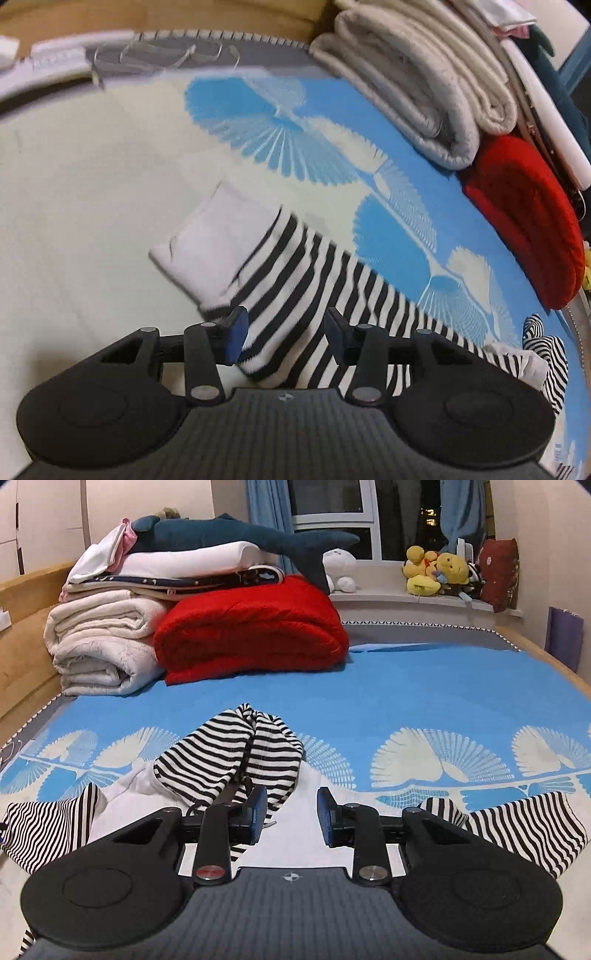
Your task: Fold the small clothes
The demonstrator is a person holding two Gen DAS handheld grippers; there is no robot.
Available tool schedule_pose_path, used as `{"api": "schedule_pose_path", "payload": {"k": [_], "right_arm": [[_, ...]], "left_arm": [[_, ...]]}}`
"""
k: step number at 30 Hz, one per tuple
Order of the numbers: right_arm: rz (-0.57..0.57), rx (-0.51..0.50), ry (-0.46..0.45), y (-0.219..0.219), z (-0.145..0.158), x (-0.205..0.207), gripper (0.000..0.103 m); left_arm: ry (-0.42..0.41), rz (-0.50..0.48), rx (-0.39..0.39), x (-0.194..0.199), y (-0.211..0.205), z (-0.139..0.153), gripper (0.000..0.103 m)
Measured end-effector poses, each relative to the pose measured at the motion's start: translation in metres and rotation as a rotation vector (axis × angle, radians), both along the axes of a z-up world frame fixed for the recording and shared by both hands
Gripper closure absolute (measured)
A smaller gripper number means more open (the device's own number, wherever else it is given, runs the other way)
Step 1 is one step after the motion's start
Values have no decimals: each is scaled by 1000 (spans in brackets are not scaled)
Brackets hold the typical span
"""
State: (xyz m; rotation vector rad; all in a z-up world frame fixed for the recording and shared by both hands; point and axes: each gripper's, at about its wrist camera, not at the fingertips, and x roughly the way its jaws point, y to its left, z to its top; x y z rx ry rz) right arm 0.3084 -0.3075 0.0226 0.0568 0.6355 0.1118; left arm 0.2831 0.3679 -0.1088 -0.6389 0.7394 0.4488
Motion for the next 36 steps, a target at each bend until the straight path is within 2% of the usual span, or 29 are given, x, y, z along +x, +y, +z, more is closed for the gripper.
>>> {"api": "schedule_pose_path", "payload": {"k": [2,6,11,12,13,14,15,18,22,24,26,30,34,36], "right_arm": [[5,-5,2,3,-1,0,72],[6,-6,9,7,-2,0,72],[21,-22,11,12,-2,-2,72],[21,-23,13,13,-3,-2,72],[22,-25,14,13,-3,-2,72],[22,-27,14,13,-3,-2,72],[22,-28,15,13,-3,-2,72],[23,-27,15,13,-4,-3,72],[37,-24,14,15,-3,-6,72],[45,-25,9,17,-1,-9,72],[57,-23,6,17,0,-12,79],[69,-18,15,20,1,-16,80],[82,-13,16,24,1,-21,79],[79,-7,21,23,1,-21,79]], "left_arm": [[11,32,24,-2,0,2,50],[67,75,-8,-5,10,-9,50],[71,55,15,-3,8,-15,52],[71,49,23,-2,6,-15,57],[72,44,26,-1,4,-15,80],[73,40,16,1,3,-15,98],[68,40,1,3,2,-14,98],[43,39,49,7,-10,2,98],[-59,-16,55,15,-39,41,99],[-120,-81,46,21,-65,64,99],[-165,-175,56,27,-100,83,99],[-208,-429,54,42,-199,111,99],[-206,-668,102,46,-301,120,99],[-186,-757,94,45,-340,115,98]]}}
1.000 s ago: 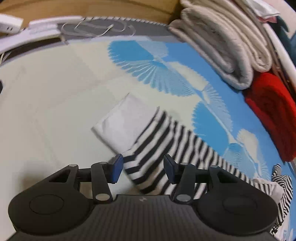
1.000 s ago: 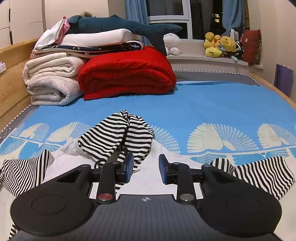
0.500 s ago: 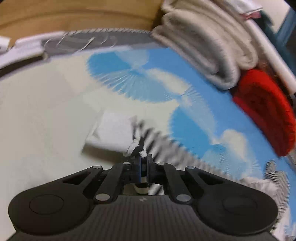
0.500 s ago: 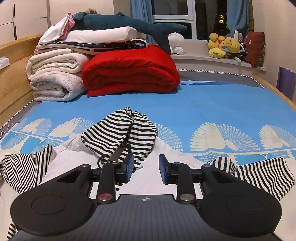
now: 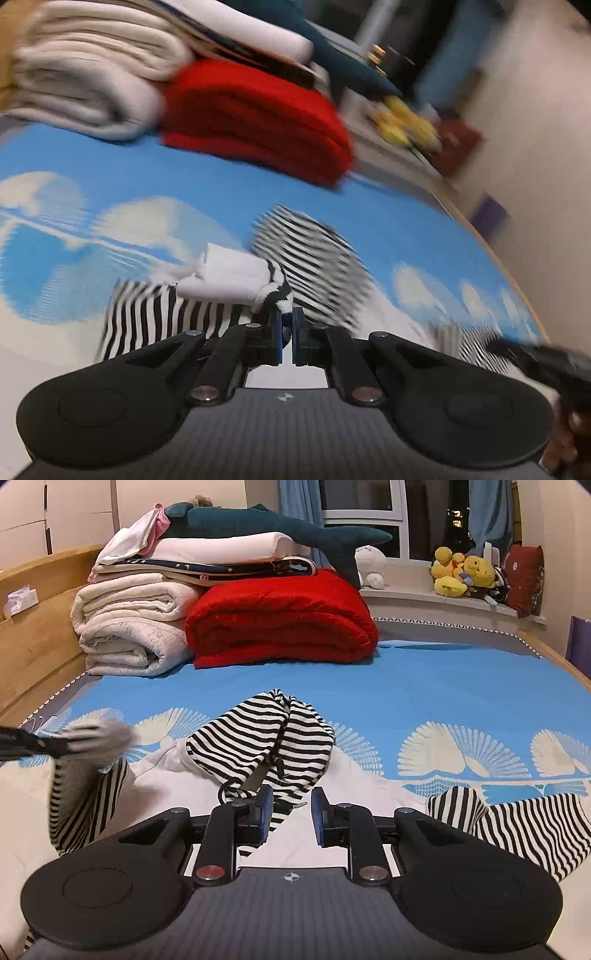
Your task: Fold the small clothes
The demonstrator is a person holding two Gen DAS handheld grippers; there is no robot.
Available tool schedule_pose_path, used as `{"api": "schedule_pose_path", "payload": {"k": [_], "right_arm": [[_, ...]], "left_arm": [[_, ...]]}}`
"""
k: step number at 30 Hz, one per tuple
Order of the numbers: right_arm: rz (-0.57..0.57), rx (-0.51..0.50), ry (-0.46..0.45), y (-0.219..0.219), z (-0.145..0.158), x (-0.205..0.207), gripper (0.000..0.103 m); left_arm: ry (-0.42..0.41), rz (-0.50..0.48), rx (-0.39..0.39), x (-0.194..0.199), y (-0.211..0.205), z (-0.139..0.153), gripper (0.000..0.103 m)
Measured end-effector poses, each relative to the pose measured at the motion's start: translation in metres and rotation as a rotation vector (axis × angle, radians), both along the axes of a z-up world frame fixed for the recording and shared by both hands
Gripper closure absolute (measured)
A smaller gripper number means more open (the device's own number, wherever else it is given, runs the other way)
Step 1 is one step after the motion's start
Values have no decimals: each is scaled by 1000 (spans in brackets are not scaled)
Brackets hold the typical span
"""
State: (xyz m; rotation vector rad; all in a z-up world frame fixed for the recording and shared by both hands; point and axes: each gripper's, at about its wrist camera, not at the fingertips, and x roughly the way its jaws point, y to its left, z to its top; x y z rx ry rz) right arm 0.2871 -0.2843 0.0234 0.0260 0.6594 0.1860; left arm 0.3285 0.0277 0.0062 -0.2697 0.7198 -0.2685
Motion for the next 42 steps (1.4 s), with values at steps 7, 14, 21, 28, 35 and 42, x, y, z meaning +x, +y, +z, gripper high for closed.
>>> {"api": "schedule_pose_path", "payload": {"k": [7,14,21,28,35,42], "right_arm": [[-16,18,15,-6,-1,3,79],[-61,56,29,-19,-1,5,79],[-32,144,119,-13,-14,18,79],[-53,222,604,10,-104,51,65],[-58,180,701,43,-139,44,99],[-99,236,392,15,-64,45,101]], "left_arm": [[-13,-149,52,-13,-59,6,68],[27,142,74,-7,6,52,68],[98,264,97,-12,63,22,69],[159,326,165,1,76,6,71],[165,337,149,1,85,0,71],[179,315,176,12,77,-7,71]]}}
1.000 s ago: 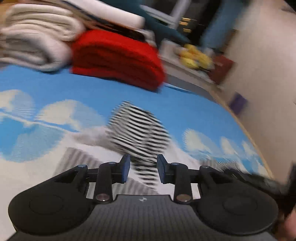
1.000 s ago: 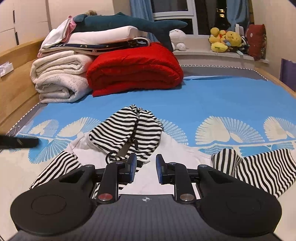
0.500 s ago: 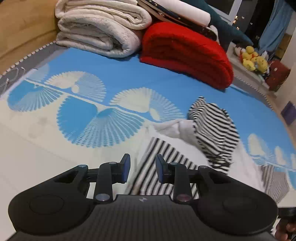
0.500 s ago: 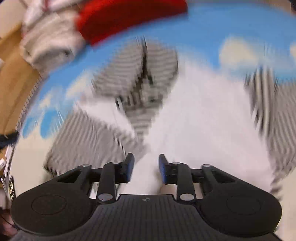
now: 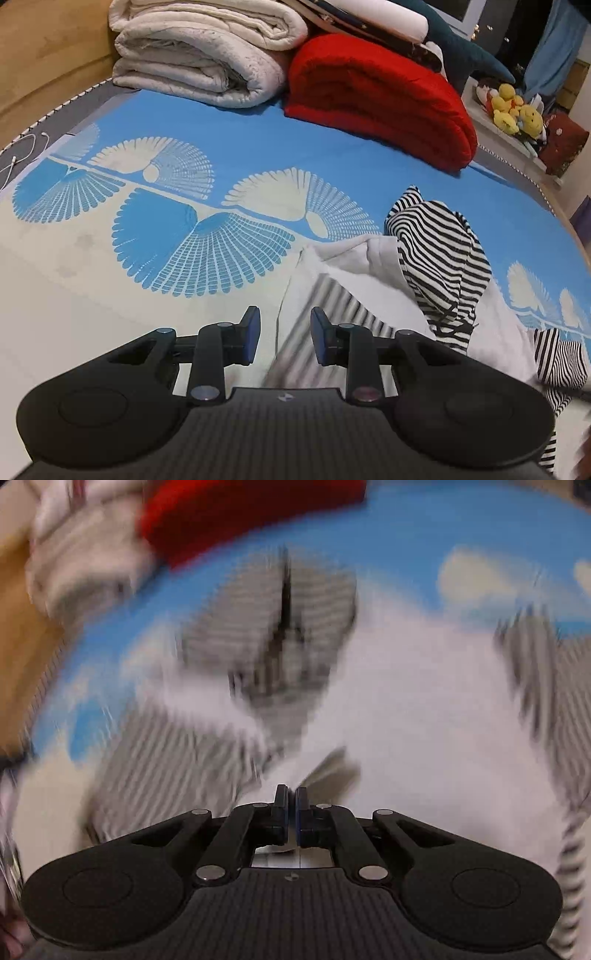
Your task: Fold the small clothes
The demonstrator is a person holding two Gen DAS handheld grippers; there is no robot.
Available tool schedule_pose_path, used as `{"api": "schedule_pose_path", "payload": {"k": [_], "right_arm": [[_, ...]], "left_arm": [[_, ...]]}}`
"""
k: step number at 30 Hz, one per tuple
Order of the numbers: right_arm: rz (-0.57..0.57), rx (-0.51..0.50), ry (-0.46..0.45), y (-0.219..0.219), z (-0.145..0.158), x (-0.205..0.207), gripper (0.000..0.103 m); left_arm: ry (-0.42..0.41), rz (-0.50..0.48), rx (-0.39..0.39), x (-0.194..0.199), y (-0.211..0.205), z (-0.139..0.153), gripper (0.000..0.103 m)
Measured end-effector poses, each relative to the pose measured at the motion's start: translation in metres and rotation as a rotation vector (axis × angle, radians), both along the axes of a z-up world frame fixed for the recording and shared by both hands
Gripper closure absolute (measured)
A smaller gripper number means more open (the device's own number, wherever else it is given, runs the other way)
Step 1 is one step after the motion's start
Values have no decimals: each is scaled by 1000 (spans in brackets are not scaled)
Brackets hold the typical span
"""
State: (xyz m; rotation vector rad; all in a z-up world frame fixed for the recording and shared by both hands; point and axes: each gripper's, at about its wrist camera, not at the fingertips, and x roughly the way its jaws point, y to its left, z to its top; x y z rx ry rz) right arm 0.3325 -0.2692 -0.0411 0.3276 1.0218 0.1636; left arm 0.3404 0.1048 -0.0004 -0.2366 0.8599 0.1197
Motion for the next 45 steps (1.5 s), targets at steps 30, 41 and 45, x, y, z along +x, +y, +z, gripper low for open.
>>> {"api": "schedule_pose_path", "payload": {"k": [30,41,45], "right_arm": [[-377,-28,-79,-188,-7,2,94],[-893,-1,-87,-367,-51,-40,64],[-929,86,-69,-381,-75,-29,64]], "left_arm": [[355,-327,161,29,-86,-102,64],[247,-342,135,21,-99,-60,64],[251,-322,145,21,-95,-61,64]]}}
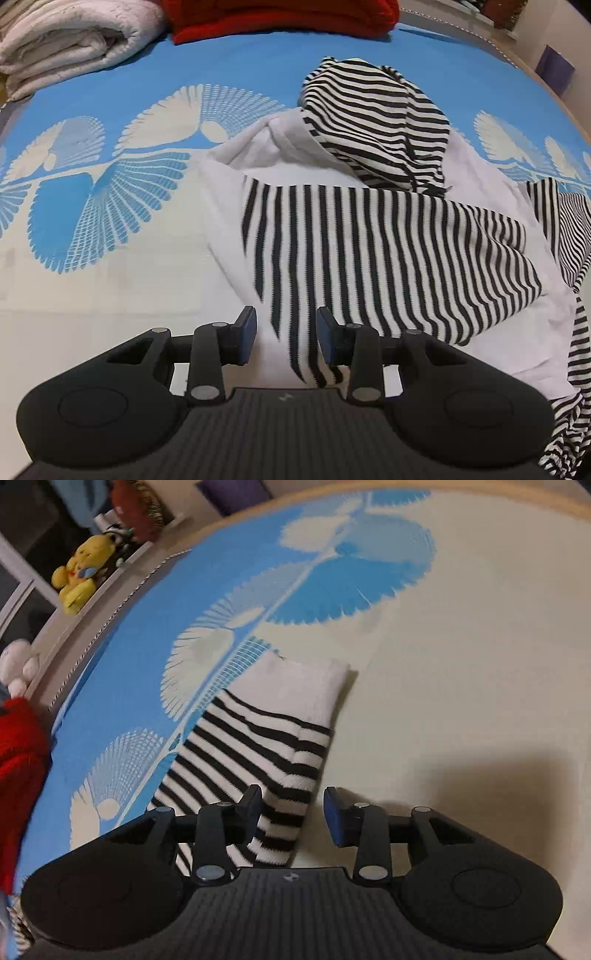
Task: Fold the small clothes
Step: 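Grasp the sleeve cuff with the right tool, fold it across, release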
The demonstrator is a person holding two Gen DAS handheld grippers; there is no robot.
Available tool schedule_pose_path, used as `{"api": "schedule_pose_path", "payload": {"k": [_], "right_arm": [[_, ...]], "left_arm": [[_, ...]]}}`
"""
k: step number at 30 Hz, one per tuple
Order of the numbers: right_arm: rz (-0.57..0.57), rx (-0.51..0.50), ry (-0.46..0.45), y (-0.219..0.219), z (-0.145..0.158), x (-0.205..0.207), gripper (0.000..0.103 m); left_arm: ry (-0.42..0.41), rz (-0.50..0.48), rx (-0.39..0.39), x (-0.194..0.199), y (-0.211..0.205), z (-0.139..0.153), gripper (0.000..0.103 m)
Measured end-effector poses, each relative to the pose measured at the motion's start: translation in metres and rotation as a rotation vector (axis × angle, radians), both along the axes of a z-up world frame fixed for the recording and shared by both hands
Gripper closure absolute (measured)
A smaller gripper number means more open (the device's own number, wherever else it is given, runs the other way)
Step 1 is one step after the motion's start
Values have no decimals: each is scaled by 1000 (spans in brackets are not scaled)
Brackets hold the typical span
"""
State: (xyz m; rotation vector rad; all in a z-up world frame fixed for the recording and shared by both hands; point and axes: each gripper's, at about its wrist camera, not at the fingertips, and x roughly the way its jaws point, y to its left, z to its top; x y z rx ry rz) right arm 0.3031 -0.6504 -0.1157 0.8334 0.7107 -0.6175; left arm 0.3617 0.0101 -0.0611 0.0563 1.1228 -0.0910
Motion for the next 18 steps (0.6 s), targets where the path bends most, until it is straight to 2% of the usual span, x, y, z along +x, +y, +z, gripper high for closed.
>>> {"api": "schedule_pose_path", "payload": {"k": [1,3,4,9,14,18], "right_arm": [[-13,12,-24,-2,-1,0,64],[-36,50,-61,-5,-1,-1,77],[-49,66,-78,-7,0,-1,99],[-140,-59,-72,0,20,-6,100],[-233,-123,-91,8,42,-14,100],[-258,-185,-88,16,52,-18,100]], "left_arm": [[0,3,2,1,2,-1,64],[-5,10,4,0,6,0,64],[-8,15,1,0,9,1,64],[-16,32,-11,-1,16,5,64],[-18,27,-8,-4,17,6,64],[-21,29,-22,-8,21,9,64]]}}
